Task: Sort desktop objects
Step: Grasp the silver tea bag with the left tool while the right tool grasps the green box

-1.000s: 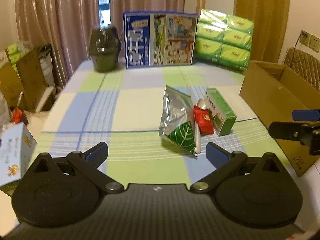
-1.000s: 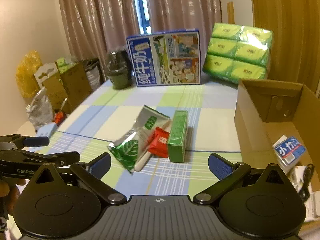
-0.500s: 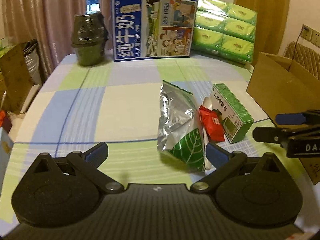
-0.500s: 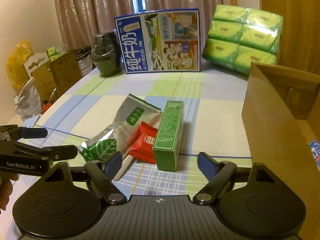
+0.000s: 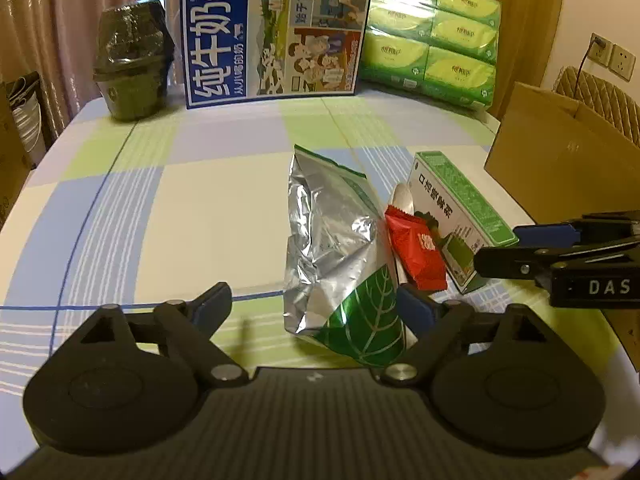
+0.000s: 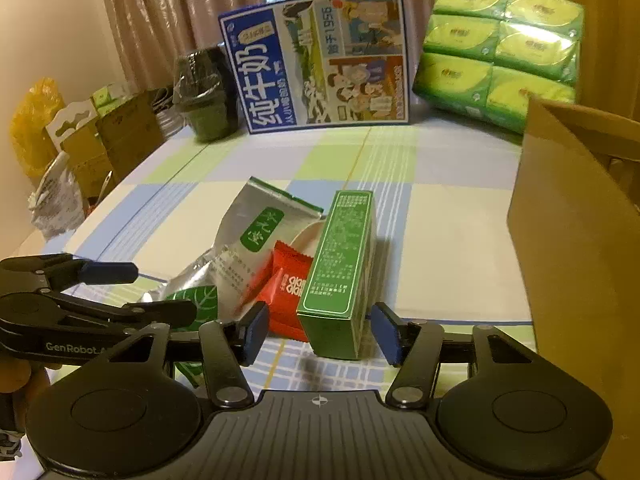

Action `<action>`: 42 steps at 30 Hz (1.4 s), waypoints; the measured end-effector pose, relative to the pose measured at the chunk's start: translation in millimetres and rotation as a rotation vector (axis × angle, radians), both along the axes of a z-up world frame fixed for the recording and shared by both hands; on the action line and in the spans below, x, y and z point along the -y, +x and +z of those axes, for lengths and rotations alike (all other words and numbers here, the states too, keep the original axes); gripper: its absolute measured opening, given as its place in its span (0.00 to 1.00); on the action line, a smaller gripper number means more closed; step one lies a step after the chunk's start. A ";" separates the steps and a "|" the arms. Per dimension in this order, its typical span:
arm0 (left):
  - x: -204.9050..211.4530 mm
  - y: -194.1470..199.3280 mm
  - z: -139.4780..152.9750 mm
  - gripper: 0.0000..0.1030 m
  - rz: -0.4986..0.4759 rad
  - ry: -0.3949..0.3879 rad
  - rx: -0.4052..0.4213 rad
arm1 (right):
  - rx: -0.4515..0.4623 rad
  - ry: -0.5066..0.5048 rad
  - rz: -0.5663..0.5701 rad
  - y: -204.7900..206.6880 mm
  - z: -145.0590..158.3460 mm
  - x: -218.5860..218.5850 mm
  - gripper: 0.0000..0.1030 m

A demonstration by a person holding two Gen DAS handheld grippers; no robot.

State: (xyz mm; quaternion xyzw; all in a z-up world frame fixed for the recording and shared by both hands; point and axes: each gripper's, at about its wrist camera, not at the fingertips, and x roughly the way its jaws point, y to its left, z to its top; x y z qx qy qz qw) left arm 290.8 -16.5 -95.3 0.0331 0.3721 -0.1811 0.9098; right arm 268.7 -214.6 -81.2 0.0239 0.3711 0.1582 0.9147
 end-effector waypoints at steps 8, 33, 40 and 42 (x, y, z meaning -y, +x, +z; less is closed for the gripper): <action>7.1 9.2 -5.3 0.79 -0.009 -0.016 -0.008 | 0.013 -0.019 0.004 8.6 -6.5 -3.4 0.42; 10.7 9.7 -7.5 0.45 -0.011 -0.036 -0.052 | 0.017 -0.036 -0.011 9.1 -7.0 -0.9 0.28; 0.9 -8.1 -4.3 0.45 0.016 -0.009 -0.064 | 0.011 -0.065 -0.019 1.0 -4.3 -2.7 0.26; -3.1 -16.3 -3.4 0.45 0.028 -0.008 -0.073 | 0.006 -0.072 -0.018 -4.4 -3.3 -4.7 0.26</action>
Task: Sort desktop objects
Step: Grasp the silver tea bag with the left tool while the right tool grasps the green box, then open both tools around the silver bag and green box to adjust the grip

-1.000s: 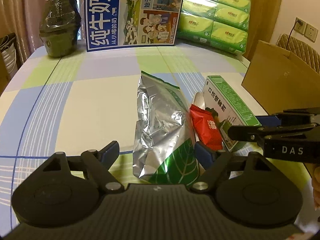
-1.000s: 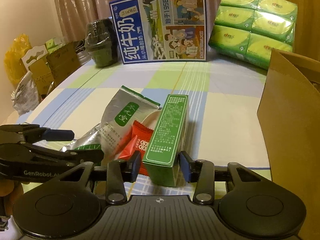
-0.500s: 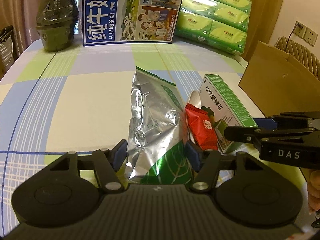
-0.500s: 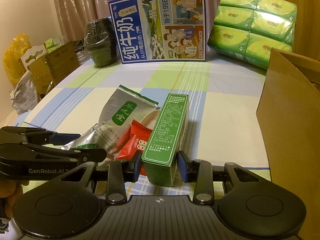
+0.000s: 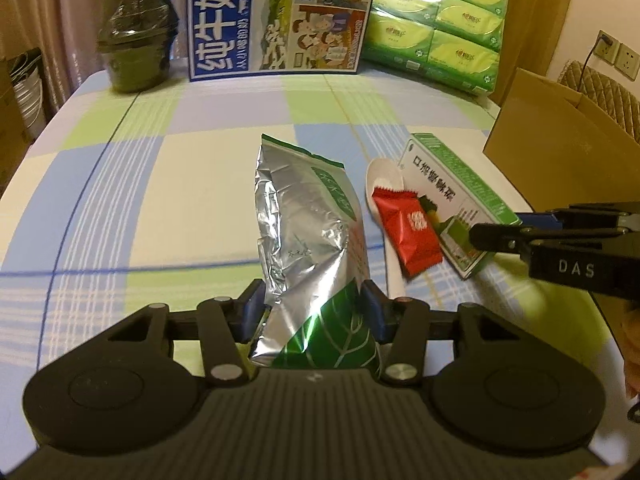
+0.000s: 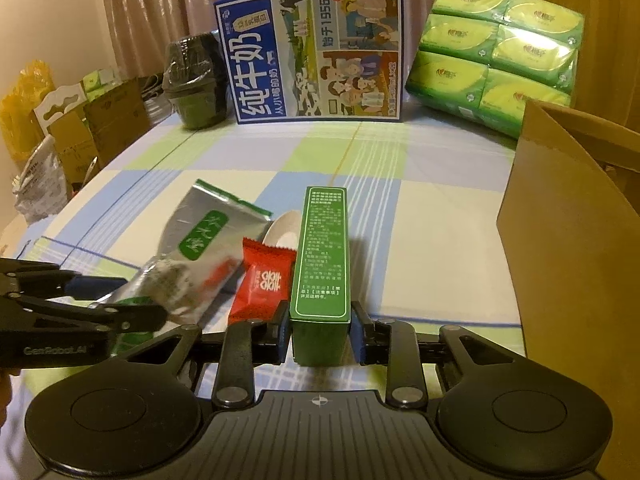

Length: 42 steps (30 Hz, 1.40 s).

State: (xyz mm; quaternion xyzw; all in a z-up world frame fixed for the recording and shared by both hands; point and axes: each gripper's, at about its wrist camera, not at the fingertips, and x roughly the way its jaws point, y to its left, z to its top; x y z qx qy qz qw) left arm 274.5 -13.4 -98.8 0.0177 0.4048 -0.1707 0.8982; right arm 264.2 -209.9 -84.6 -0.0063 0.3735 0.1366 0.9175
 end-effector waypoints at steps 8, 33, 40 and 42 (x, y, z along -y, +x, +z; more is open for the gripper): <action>-9.8 -43.4 9.0 0.44 0.029 0.037 -0.026 | -0.033 -0.019 -0.019 -50.7 4.5 -3.1 0.26; -30.7 -82.7 30.5 0.72 0.090 -0.086 -0.059 | -0.037 -0.096 0.132 -102.7 4.0 -26.4 0.59; -20.4 -63.4 20.1 0.73 0.078 -0.067 -0.112 | -0.137 -0.118 0.165 -73.9 -10.3 -32.7 0.28; -17.7 -55.9 15.9 0.75 0.078 -0.059 -0.135 | -0.128 -0.122 0.159 -74.5 -8.7 -32.3 0.27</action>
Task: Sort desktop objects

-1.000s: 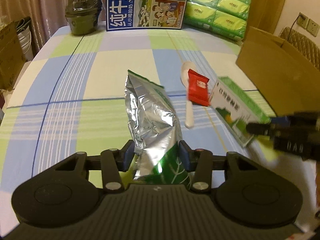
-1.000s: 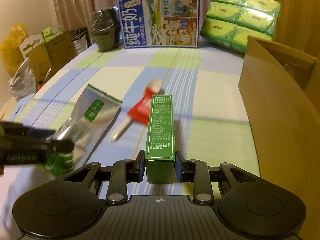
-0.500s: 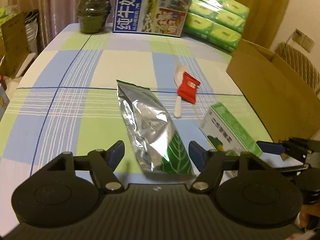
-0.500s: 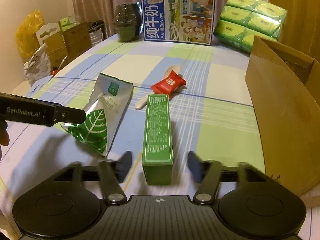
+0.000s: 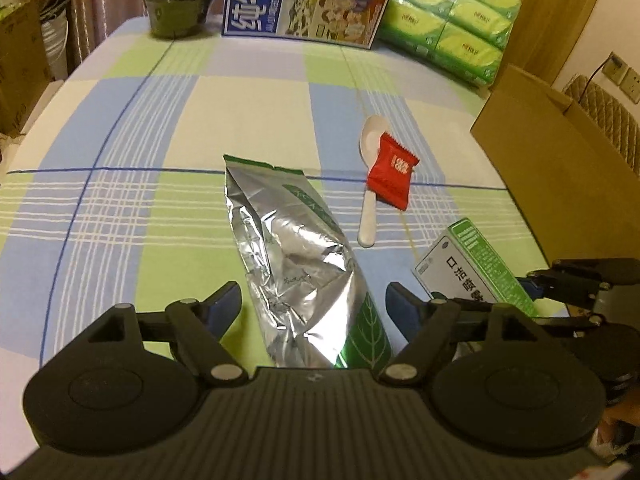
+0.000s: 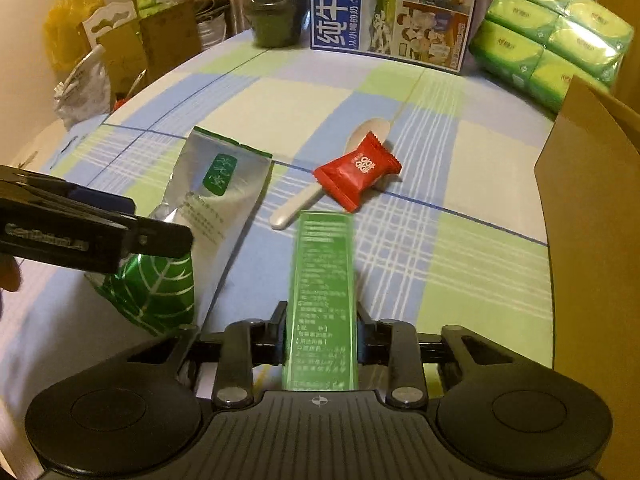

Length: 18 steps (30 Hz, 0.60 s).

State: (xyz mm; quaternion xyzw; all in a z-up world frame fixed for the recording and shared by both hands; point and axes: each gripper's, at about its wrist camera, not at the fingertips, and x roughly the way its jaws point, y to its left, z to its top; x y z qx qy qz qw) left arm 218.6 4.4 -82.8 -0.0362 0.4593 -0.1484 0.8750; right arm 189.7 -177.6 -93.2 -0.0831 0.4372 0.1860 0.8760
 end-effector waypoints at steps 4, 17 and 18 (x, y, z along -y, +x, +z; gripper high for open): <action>3.7 16.8 -6.2 0.78 0.007 0.008 -0.044 | 0.021 0.010 0.004 -0.2 6.0 2.9 0.27; 24.2 42.8 -23.1 0.78 -0.019 0.107 -0.059 | 0.046 0.002 -0.031 14.1 7.8 10.0 0.27; 27.7 42.2 -23.9 0.76 -0.029 0.129 -0.053 | 0.046 0.001 -0.032 14.5 7.4 9.9 0.27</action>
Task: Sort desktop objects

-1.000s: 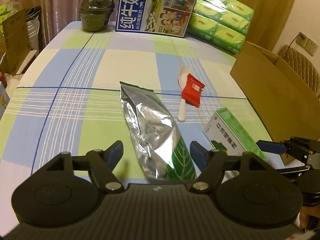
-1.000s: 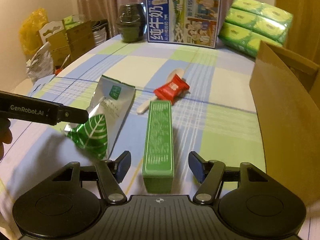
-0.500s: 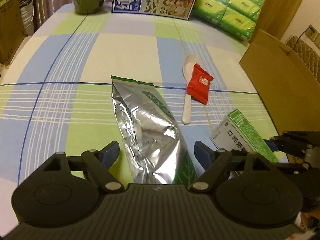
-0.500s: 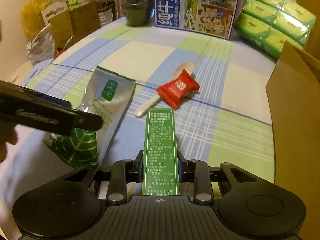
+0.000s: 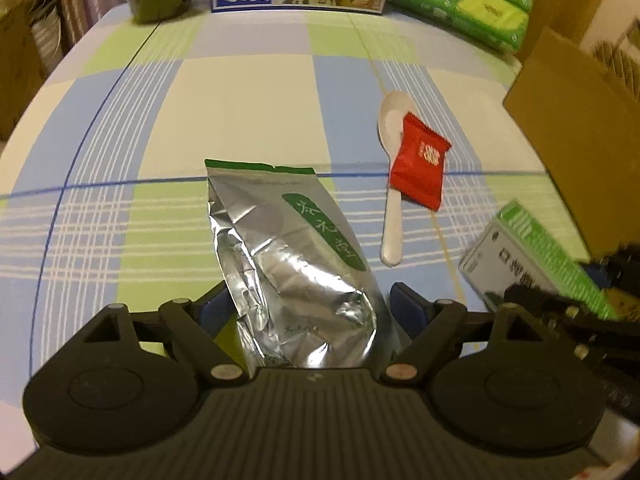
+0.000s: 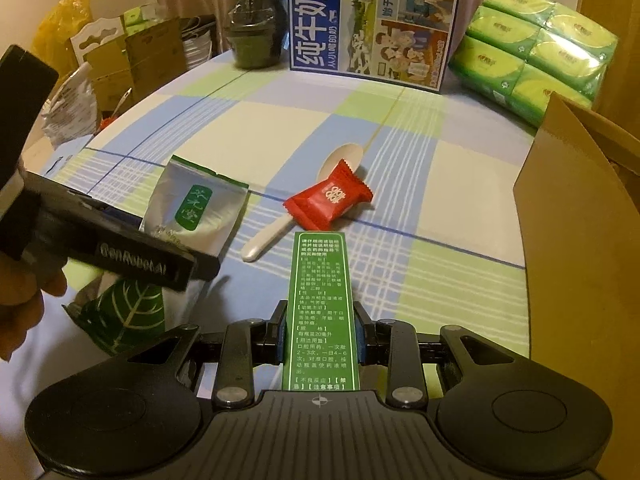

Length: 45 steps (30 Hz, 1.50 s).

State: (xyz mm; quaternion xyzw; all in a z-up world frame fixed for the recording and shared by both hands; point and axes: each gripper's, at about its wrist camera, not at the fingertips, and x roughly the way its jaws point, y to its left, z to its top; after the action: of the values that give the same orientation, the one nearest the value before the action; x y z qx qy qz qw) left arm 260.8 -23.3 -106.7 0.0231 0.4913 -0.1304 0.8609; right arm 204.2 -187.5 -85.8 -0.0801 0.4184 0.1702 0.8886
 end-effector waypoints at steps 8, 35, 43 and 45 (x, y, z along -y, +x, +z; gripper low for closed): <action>5.7 -10.4 4.6 0.54 -0.080 0.003 0.000 | -0.003 -0.005 -0.024 1.5 -1.8 3.4 0.27; 18.5 -25.1 5.9 0.48 -0.134 0.049 0.009 | -0.011 0.026 -0.055 4.1 -2.3 7.0 0.27; 12.0 -35.2 21.8 0.45 -0.132 0.028 0.042 | 0.016 0.054 -0.075 4.3 4.2 10.3 0.27; 10.4 -35.8 25.5 0.45 -0.130 0.019 0.050 | 0.021 0.058 -0.078 3.9 6.1 10.9 0.27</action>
State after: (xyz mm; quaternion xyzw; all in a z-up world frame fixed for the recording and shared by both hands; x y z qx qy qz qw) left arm 225.0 -33.7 -81.2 0.0666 0.4681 -0.1807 0.8624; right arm 208.1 -198.5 -79.8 -0.0397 0.4066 0.1468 0.9008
